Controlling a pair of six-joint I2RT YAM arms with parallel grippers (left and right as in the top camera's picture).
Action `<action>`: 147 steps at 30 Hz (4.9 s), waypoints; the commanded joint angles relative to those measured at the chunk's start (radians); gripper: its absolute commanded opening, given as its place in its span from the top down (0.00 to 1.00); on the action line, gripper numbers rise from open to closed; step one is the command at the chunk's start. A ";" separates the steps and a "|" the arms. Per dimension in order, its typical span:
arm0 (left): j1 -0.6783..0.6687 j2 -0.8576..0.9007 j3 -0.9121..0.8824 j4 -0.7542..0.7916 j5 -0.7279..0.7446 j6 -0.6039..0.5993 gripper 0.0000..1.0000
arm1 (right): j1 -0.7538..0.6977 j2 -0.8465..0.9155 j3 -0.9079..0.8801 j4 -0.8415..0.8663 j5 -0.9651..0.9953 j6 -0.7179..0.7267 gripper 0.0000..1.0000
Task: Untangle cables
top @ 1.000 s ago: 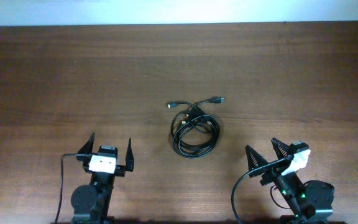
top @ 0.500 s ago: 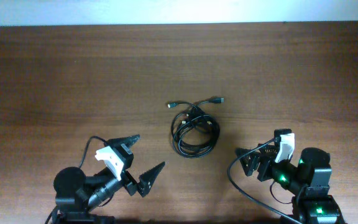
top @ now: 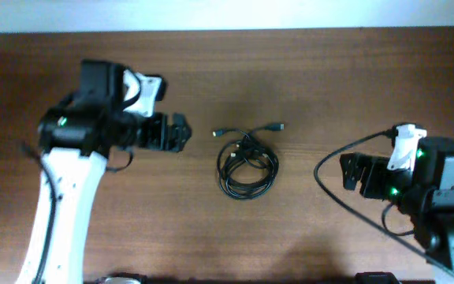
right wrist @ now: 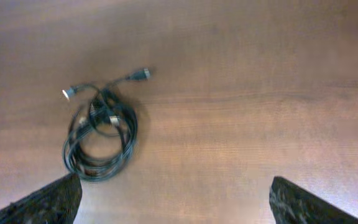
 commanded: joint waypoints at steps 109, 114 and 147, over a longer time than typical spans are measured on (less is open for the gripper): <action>-0.356 0.780 -0.110 0.468 -0.274 0.104 1.00 | -0.002 0.166 0.171 -0.182 0.084 -0.119 0.05; -0.356 0.712 0.085 0.286 -0.267 0.051 1.00 | -0.003 0.166 0.171 -0.182 0.084 -0.119 0.05; -0.296 0.580 1.150 -0.405 -0.391 -0.027 1.00 | 0.443 0.728 0.071 0.244 0.039 -0.684 0.05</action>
